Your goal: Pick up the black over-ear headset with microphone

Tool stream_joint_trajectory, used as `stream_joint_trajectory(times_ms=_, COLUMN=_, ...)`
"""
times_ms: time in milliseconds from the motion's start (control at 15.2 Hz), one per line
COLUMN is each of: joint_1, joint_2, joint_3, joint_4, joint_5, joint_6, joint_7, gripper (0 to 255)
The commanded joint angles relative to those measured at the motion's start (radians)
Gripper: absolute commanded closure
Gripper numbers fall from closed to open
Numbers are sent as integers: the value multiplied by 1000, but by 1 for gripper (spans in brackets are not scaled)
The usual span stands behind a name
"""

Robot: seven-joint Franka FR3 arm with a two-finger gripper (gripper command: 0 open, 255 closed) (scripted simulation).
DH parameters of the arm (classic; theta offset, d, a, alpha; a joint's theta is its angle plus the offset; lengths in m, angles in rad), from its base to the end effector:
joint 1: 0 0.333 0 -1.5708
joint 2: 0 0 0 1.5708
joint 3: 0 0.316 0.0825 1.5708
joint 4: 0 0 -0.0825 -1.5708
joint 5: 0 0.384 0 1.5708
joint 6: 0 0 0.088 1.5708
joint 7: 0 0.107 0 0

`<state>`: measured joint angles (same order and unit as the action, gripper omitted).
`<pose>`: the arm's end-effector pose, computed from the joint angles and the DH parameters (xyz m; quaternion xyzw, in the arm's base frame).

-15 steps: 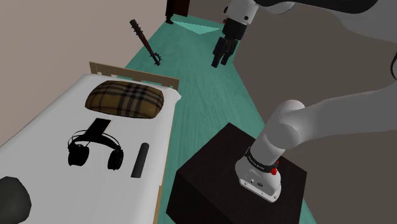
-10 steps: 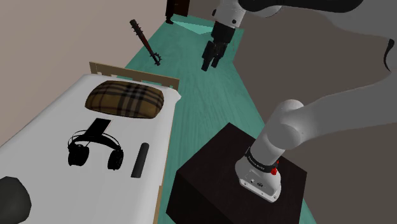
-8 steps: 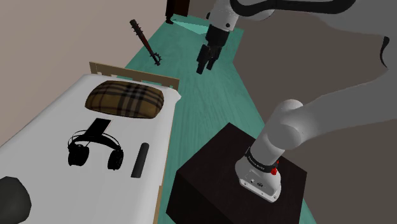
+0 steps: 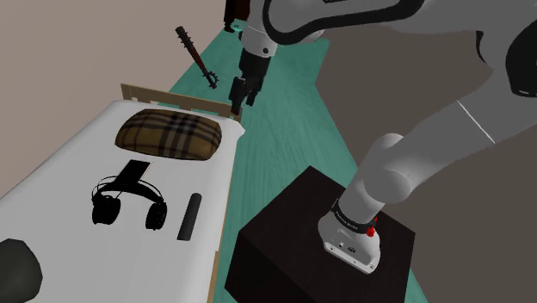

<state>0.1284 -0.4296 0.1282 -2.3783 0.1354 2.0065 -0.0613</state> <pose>0.4088 0.1190 0.4864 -0.9909 -0.1266 -0.0246 0.0379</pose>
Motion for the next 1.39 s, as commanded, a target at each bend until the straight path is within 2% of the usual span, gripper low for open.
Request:
stream_joint_trajectory(times_ms=0, joint_1=15, joint_2=66, joint_3=30, joint_4=29, joint_5=-2, joint_6=39, joint_7=18, gripper=0)
stream_joint_trajectory(times_ms=528, joint_1=58, joint_2=342, joint_3=125, joint_4=170, joint_5=-65, joint_6=167, joint_7=89, gripper=0)
stream_joint_trajectory(times_ms=924, joint_1=104, joint_2=559, joint_3=171, joint_4=317, joint_5=-160, joint_6=220, joint_7=160, gripper=0)
stream_joint_trajectory(times_ms=1320, joint_1=178, joint_2=780, joint_3=183, joint_4=503, joint_5=-266, joint_6=231, joint_7=224, gripper=0)
